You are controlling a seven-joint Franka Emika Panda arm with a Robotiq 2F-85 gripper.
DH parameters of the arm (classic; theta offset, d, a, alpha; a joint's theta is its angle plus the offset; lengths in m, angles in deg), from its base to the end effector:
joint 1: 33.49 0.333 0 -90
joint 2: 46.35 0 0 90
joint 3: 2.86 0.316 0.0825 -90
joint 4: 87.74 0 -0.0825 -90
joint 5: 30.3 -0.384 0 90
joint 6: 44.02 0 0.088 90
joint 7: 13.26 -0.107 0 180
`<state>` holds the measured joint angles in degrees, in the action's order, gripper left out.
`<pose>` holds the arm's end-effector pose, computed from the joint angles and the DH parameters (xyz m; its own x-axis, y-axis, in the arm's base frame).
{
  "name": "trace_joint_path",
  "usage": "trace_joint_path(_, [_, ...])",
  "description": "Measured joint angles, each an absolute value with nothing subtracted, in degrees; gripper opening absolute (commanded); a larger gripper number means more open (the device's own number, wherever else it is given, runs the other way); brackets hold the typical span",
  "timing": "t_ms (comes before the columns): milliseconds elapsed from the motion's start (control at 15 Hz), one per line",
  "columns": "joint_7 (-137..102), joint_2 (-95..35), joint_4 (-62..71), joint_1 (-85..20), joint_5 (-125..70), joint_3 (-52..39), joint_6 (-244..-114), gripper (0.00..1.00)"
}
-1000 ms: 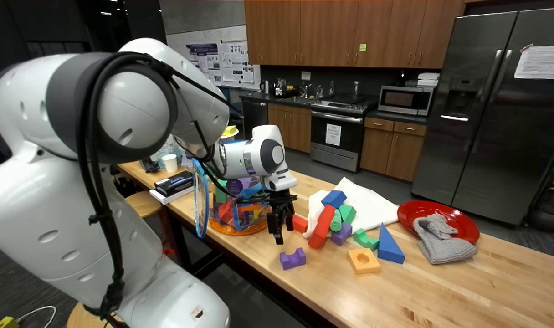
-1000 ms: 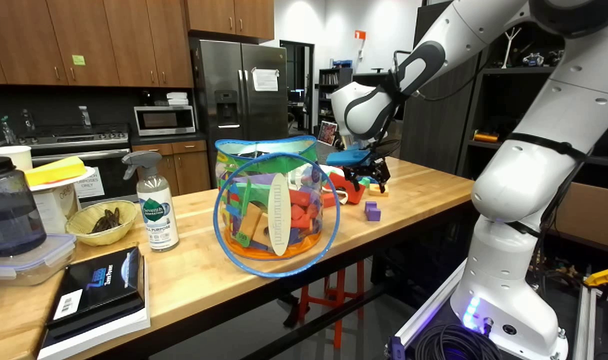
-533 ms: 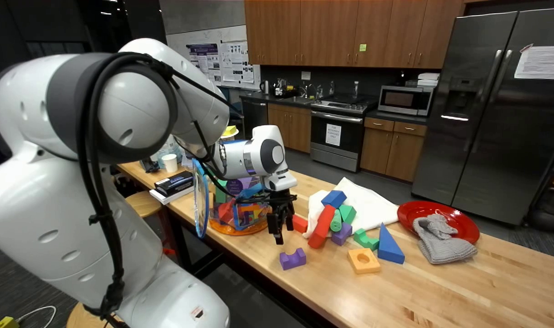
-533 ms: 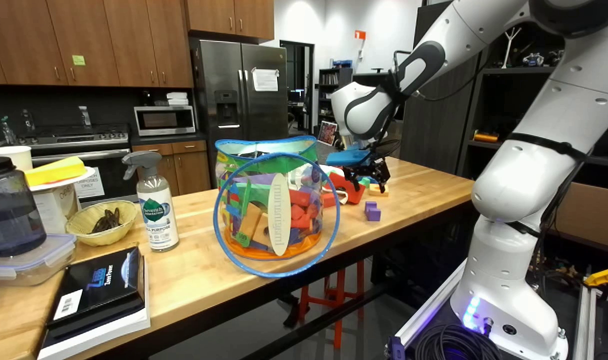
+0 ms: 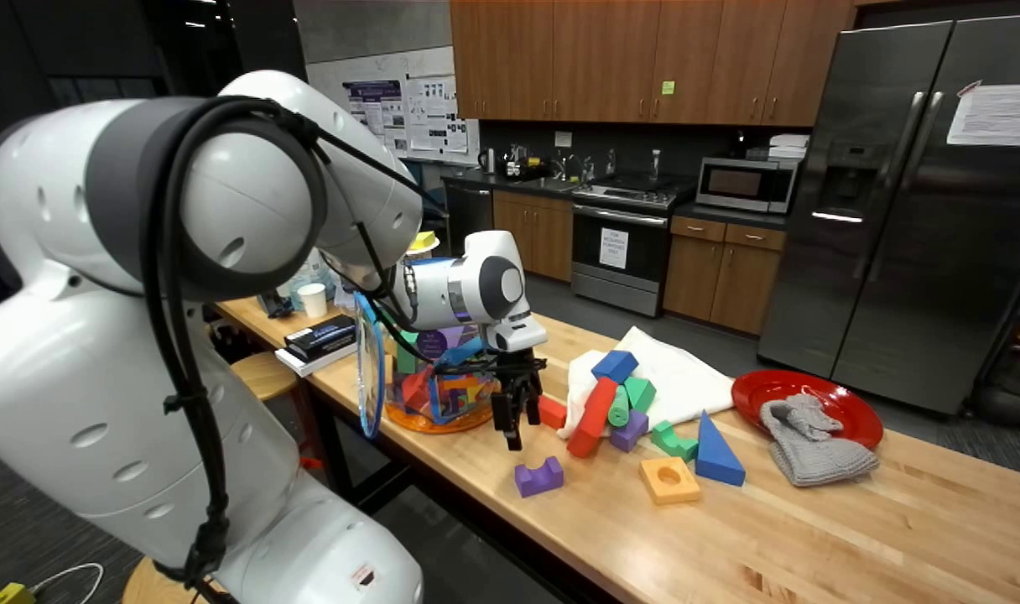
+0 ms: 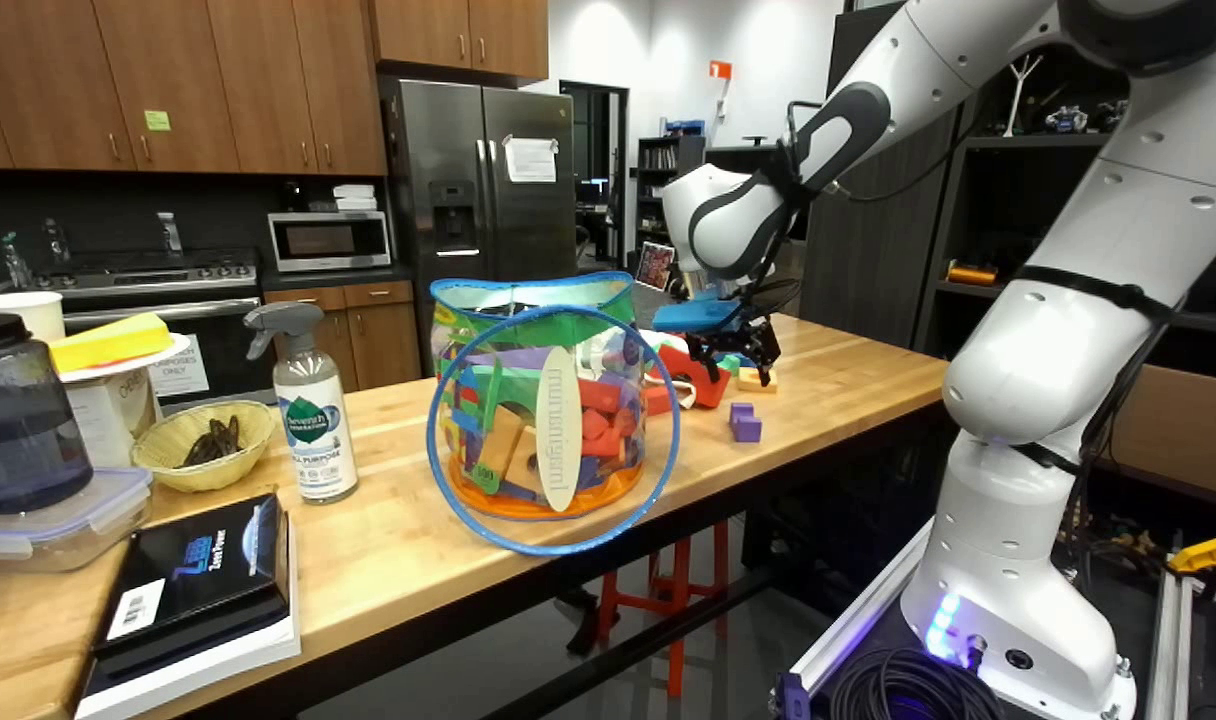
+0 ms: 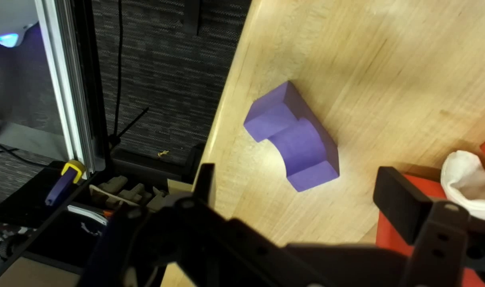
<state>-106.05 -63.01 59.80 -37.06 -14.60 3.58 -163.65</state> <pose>0.3996 0.0053 0.3495 0.1736 -0.9538 0.2453 -0.9712 -0.1245 0.2032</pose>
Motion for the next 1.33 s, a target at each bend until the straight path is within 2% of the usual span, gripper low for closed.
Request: trace_joint_path(1333, [-110.0,-63.0,59.8,-36.7,-14.9,4.3,-161.1,1.0])
